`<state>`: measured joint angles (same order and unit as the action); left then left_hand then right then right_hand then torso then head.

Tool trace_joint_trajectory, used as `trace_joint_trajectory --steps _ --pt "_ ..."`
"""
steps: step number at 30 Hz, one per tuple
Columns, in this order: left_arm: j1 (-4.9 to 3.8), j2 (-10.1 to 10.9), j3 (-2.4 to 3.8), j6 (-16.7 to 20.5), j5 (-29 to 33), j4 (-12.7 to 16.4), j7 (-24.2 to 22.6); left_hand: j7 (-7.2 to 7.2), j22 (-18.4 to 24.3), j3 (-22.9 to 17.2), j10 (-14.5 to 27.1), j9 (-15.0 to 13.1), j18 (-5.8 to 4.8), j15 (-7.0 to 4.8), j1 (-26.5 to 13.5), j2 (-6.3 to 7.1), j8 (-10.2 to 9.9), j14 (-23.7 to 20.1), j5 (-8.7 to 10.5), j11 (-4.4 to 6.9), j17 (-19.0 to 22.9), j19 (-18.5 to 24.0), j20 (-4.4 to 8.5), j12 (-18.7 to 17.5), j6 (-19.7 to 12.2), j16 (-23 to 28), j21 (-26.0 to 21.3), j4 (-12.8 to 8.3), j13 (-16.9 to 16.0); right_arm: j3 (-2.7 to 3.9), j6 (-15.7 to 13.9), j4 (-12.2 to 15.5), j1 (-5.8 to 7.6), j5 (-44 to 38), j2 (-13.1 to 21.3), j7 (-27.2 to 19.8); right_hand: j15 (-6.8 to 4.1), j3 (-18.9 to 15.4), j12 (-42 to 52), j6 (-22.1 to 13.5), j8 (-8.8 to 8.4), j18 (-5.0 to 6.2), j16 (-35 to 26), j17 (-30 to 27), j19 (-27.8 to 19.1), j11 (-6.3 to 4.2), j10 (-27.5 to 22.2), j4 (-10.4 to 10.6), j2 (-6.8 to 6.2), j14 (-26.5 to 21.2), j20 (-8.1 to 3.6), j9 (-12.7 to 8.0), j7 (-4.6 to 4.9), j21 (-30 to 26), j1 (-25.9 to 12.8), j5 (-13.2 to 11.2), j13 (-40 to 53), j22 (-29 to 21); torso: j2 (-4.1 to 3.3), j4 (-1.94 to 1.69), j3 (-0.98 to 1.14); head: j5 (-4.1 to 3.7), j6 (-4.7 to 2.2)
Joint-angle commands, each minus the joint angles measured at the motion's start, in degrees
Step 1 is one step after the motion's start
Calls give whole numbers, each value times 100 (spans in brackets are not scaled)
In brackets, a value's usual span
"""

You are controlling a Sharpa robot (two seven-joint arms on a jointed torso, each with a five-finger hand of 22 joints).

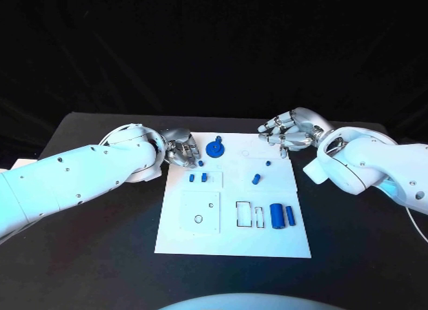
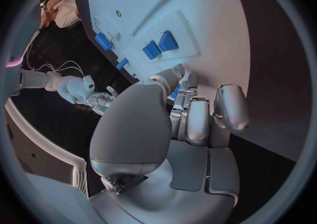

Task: Assemble the parts on the task board

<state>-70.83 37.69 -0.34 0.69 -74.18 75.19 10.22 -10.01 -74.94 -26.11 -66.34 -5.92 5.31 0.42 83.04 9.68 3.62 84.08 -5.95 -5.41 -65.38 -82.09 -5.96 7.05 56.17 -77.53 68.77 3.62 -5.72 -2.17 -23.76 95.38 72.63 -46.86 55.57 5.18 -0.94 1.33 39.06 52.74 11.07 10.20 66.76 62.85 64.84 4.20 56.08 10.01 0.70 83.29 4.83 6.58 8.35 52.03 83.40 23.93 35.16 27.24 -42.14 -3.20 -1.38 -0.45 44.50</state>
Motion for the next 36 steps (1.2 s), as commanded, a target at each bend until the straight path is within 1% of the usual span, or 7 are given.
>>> trace_joint_trajectory --steps 1,3,7,13,19,25,36 --pt "-3 113 5 37 404 43 -38 -8 -104 -55 -13 5 -57 33 -18 -24 36 16 -3 -34 23 20 -46 -25 39 34 -50 -14 2 0 456 -139 -2 -781 18 162 19 190 -577 104 1 38 -146 -130 31 -47 -43 -82 -62 -23 9 -15 67 -61 218 -304 -476 -45 9 2 -5 -21 -26" --pt "-5 239 7 190 794 92 -166 -5 30 -143 -13 -8 -8 31 62 -58 116 -50 -6 -36 193 117 -51 -37 192 127 -274 -77 -3 0 624 -248 -1 -1240 27 167 -5 396 -1246 271 -13 51 -328 -298 89 24 218 -157 -173 -1 8 -23 57 -107 350 -595 -1070 -82 8 -4 -4 -34 -46" --pt "-5 454 9 706 1863 254 -488 55 276 -250 -232 -54 83 -12 97 -177 304 -199 3 25 539 310 -36 109 517 333 -689 -122 -74 1 927 -346 0 -2118 12 251 29 686 -1980 464 -98 44 -271 -215 171 -14 547 -293 -315 106 0 -53 28 -107 480 -921 -1685 -92 -8 -1 2 -55 -108" --pt "23 709 -5 1688 4475 570 -1349 118 1183 -287 -286 -70 351 -68 -28 -318 435 -751 -28 88 1745 1023 26 310 624 1175 -2191 -116 -201 0 1190 -382 -32 -3744 -77 560 18 920 -2521 717 -163 29 -244 -163 208 -26 753 -356 -439 154 17 -64 -33 -69 441 -1120 -2098 -35 -3 3 1 -159 -160" --pt "124 973 -35 2081 6701 926 -2197 91 1806 -169 -136 -58 499 -16 -246 -337 488 -1140 -32 65 2421 1534 -15 456 532 1685 -3220 -59 -291 0 1289 -373 -111 -4812 -131 842 27 1007 -2780 851 -253 14 -194 -102 253 -32 791 -313 -519 193 15 -77 -107 -21 338 -1266 -2344 44 0 -11 -2 -334 -197" --pt "184 1099 -41 1946 7288 1041 -2631 79 1934 5 -41 -50 515 -1 -358 -363 509 -1210 -28 49 2558 1571 -37 532 458 1772 -3402 2 -334 -9 1560 -396 -184 -5217 -205 1008 52 1054 -3028 800 -421 17 -185 -88 246 -19 645 -273 -607 214 7 -118 -137 -53 269 -1426 -2585 10 2 -20 -9 -356 -224" --pt "218 1153 -43 1907 7619 1216 -2749 61 2035 149 71 -39 514 20 -403 -419 540 -1352 -35 28 2817 1579 -57 627 376 1940 -3535 38 -381 -16 1731 -374 -298 -5441 -354 1023 56 1123 -3214 789 -577 34 -251 -145 196 -25 516 -271 -665 206 0 -147 -139 -145 253 -1424 -2844 -103 -13 -14 -7 -386 -216"
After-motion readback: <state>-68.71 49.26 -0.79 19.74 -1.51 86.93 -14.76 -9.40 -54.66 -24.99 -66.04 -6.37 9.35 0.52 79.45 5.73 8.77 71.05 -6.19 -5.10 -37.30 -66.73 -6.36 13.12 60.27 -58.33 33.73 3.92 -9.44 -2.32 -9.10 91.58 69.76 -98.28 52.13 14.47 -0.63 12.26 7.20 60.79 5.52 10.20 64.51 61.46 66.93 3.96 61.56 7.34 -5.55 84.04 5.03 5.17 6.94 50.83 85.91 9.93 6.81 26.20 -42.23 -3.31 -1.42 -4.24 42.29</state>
